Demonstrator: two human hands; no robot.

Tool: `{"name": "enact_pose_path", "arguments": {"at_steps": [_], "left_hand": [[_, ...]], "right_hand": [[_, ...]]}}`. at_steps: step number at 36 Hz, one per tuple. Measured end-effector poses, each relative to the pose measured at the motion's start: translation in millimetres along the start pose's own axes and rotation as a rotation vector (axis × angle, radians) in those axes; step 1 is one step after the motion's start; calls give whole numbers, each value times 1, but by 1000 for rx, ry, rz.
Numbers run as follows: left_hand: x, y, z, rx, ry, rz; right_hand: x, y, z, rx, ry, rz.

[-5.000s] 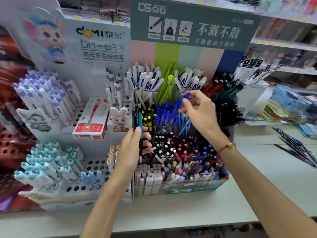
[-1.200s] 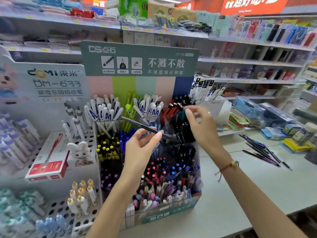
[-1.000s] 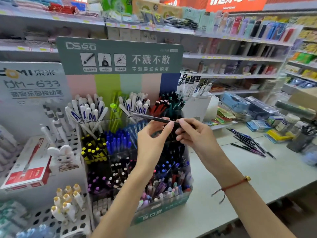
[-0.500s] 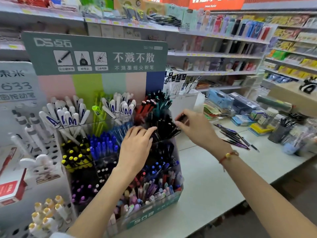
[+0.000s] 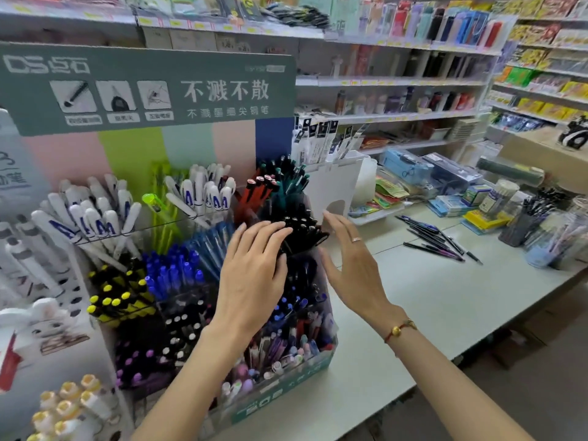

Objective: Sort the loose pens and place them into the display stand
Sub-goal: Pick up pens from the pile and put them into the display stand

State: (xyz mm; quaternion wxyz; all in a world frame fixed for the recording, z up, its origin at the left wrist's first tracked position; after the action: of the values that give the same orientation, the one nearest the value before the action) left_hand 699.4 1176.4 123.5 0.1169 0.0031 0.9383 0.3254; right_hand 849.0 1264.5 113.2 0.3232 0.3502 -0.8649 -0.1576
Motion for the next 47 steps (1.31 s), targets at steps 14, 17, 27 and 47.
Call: {"name": "enact_pose_path", "arguments": {"at_steps": [14, 17, 27, 47], "left_hand": [[-154, 100, 167, 494, -211, -24], [-172, 122, 235, 631, -169, -28], [-201, 168, 416, 851, -45, -53], [-234, 214, 570, 858, 61, 462]], "right_hand": [[-289, -42, -75, 604, -165, 623], [-352, -47, -89, 683, -177, 686], [-498, -39, -97, 576, -283, 729], [-607, -8, -71, 356, -248, 813]]}}
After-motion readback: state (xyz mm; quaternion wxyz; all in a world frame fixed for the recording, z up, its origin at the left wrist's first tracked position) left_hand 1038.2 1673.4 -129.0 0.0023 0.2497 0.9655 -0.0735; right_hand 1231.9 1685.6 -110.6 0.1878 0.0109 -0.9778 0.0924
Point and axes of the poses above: each hand's wrist, its own y-axis towards the middle knuckle, its own z-axis out of the palm, x = y × z, the point moved 3 cm from there along y, towards the middle knuckle, and after that the axes turned 6 degrees about x, right-handed, at the moved point
